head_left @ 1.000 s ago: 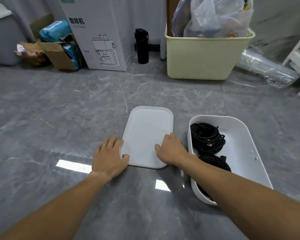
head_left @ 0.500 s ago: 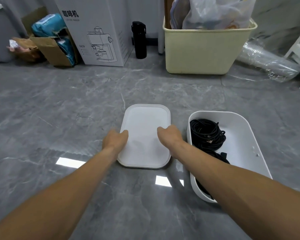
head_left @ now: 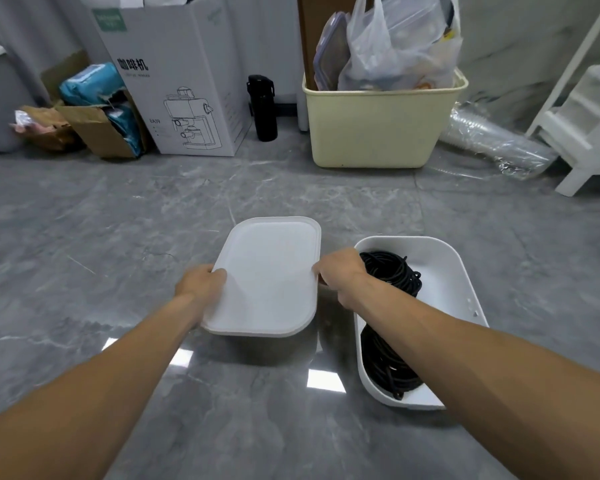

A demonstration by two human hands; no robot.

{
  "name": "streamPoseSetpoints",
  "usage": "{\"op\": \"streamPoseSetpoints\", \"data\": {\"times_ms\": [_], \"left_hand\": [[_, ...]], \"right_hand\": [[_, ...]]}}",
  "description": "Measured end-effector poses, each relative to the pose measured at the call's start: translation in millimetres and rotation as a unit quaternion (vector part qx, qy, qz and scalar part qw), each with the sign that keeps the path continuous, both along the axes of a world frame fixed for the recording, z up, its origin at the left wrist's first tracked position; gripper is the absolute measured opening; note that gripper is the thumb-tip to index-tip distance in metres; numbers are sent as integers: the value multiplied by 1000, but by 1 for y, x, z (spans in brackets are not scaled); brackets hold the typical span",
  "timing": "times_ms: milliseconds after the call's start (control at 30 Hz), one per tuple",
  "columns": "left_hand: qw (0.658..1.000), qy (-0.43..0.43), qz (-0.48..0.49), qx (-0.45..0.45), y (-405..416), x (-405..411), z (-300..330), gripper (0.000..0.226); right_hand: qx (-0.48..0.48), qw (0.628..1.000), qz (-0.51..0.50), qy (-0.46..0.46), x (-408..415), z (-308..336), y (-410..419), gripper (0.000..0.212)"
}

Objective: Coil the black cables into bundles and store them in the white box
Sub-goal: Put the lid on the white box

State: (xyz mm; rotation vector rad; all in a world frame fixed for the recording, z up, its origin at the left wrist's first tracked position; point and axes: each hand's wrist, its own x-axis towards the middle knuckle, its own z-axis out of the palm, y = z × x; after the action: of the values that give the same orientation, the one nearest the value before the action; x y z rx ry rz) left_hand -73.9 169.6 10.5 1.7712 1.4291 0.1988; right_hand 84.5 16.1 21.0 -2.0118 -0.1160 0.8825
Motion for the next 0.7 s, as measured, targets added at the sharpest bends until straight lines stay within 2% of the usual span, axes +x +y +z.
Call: {"op": "streamPoseSetpoints", "data": {"times_ms": [67, 233, 333, 500, 633, 700], "left_hand": [[1000, -11, -2, 7, -3, 2, 11, 22], [998, -67, 4, 10, -12, 9, 36, 21], [993, -114, 2, -5, -19, 20, 56, 15], [985, -169, -15, 33, -37, 40, 87, 14], [977, -206, -40, 34, -48, 56, 104, 22], [974, -222, -40, 18, -52, 62, 111, 21]], "right_hand": [[26, 1000, -16, 5, 4, 9, -5, 3], [97, 995, -34, 18, 19, 39, -23, 22], [131, 990, -43, 18, 27, 59, -36, 18], [154, 987, -51, -12, 39, 93, -63, 9], [181, 981, -67, -34, 50, 109, -79, 29], [193, 978, -65, -48, 53, 117, -87, 25]]}}
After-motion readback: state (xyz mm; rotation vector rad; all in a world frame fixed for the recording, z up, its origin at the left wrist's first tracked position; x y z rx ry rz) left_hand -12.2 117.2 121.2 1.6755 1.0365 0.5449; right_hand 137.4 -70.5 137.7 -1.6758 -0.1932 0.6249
